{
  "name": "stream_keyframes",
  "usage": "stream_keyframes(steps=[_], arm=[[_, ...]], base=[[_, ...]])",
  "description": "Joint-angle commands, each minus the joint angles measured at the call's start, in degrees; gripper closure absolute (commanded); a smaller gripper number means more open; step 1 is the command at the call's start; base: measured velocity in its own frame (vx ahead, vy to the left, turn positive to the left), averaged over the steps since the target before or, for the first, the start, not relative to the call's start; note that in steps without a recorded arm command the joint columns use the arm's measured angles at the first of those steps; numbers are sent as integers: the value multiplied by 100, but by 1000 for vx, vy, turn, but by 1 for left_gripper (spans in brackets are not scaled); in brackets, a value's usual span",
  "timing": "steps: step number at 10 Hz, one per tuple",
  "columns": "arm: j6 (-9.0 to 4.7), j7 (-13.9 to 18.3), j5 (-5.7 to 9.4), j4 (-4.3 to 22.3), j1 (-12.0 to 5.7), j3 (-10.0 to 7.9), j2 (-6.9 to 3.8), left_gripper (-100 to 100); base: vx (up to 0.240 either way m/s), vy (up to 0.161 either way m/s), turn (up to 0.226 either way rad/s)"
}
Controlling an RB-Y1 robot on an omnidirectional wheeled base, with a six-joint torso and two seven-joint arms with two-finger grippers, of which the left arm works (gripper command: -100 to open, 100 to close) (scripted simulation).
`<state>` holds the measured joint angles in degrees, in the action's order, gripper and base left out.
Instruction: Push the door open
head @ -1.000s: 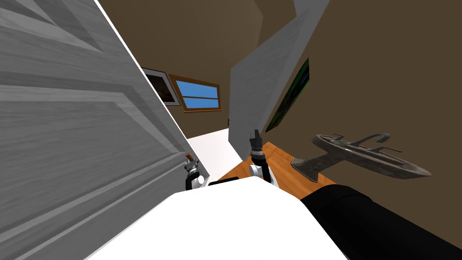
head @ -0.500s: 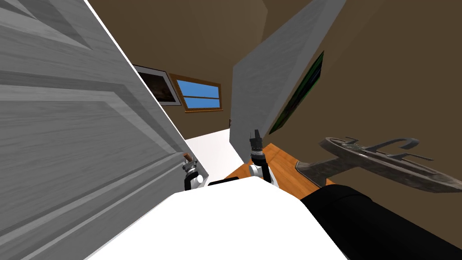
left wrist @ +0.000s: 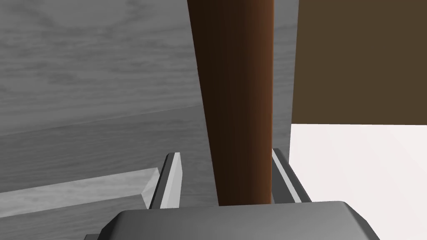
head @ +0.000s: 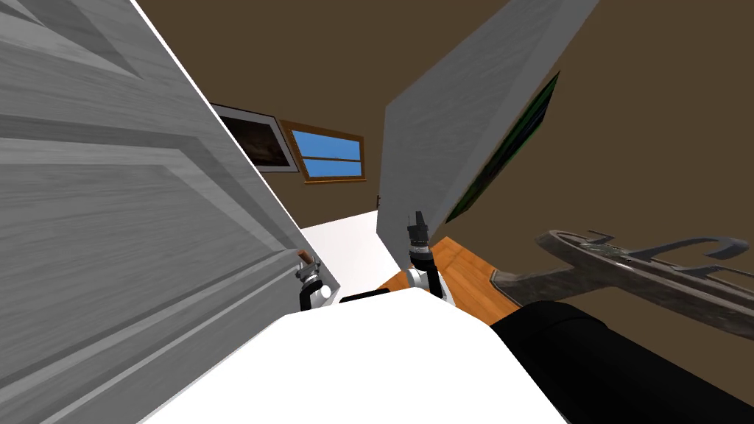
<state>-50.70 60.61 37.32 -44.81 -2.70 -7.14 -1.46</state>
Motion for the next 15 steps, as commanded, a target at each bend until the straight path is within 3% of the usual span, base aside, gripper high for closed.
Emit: stream_keyframes(steps=[1, 7, 11, 15], arm=[[-94, 28, 7, 27, -28, -192, -90, 100], [-90, 59, -69, 103, -109, -535, 22, 100], [-86, 84, -133, 165, -176, -819, 175, 100], [-82, 110, -195, 227, -242, -1097, 392, 100]], base=[[113, 10, 70], [98, 12, 47], [145, 4, 70], [174, -2, 81]])
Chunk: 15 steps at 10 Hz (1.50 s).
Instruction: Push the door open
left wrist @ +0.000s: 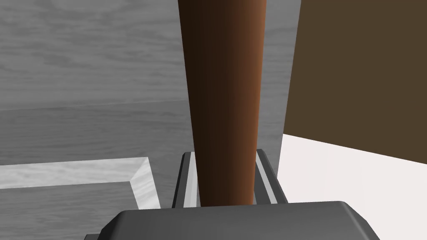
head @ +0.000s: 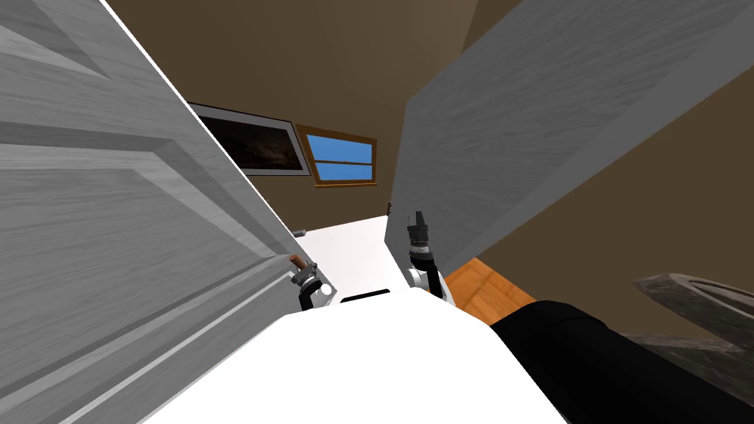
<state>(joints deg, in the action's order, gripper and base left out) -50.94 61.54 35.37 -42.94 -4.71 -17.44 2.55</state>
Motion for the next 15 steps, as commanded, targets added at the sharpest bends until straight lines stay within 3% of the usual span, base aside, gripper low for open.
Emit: stream_keyframes(steps=[1, 4, 10, 12, 13, 15], arm=[[0, 0, 0, 0, 0, 0, 0, 100], [8, 88, -64, 59, -4, -387, -208, 100], [36, 183, -141, 125, -4, -850, -394, 100], [36, 183, -141, 125, -4, -850, -394, 100], [47, 219, -171, 150, -4, -1029, -455, 100], [52, 239, -187, 164, -4, -1126, -484, 100]], base=[[84, 6, 22], [115, 20, -43], [105, 34, -19], [44, 13, 6], [62, 29, -66], [69, 20, -4]])
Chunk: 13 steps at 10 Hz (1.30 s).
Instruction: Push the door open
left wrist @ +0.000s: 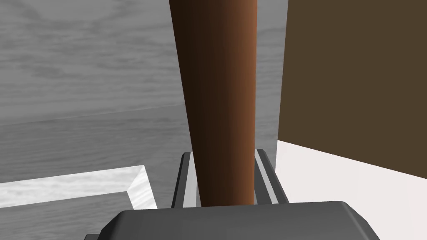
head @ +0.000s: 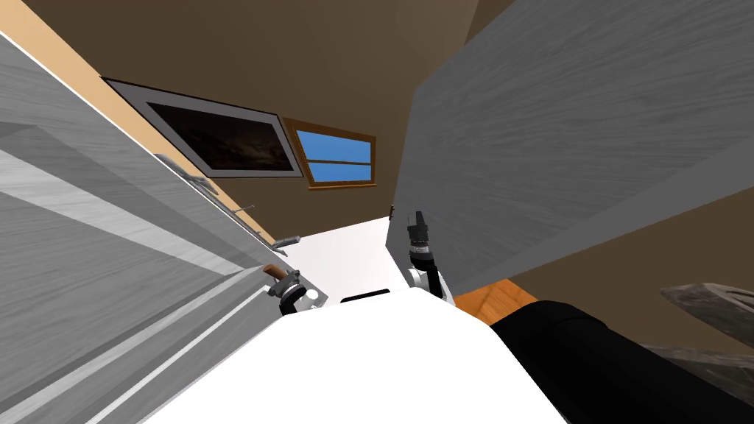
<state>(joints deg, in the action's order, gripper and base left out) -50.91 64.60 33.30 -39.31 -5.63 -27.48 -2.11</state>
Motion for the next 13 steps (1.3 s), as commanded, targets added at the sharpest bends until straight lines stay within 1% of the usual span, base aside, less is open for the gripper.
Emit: stream_keyframes(steps=[1, 6, 7, 8, 9, 13], arm=[[50, -67, 20, -198, 87, -123, -18, 100], [80, 36, -63, -127, 88, -624, -153, 100], [80, 36, -63, -127, 88, -624, -153, 100], [86, 57, -81, -112, 88, -729, -176, 100], [86, 57, -81, -112, 88, -729, -176, 100], [111, 144, -151, -52, 88, -1152, -260, 100]], base=[[52, 9, -7], [88, 37, -21], [74, 33, -7], [59, 16, -21], [43, 9, 5], [73, 30, -24]])
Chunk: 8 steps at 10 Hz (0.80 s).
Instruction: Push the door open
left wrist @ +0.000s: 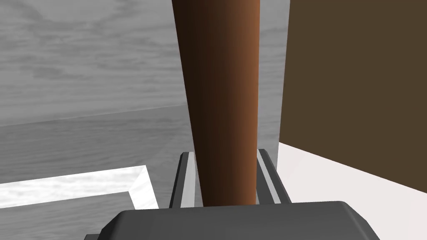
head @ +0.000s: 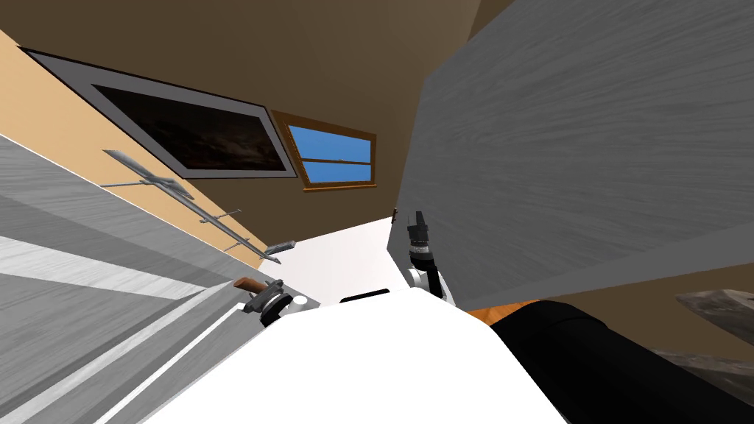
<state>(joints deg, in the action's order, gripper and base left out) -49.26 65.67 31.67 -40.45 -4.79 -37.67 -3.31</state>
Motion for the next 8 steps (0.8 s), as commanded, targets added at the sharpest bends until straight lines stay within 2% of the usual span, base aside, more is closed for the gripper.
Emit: stream_keyframes(steps=[1, 3, 4, 7, 8], arm=[[-47, 58, -6, 78, 4, -239, -157, 100], [-35, 101, -41, 107, 4, -448, -191, 100], [-35, 101, -41, 107, 4, -448, -191, 100], [-17, 164, -92, 151, 4, -754, -232, 100], [-17, 164, -92, 151, 4, -754, -232, 100]], base=[[118, 49, -31], [98, 52, -10], [68, 41, -8], [71, 30, -26], [64, 29, -5]])
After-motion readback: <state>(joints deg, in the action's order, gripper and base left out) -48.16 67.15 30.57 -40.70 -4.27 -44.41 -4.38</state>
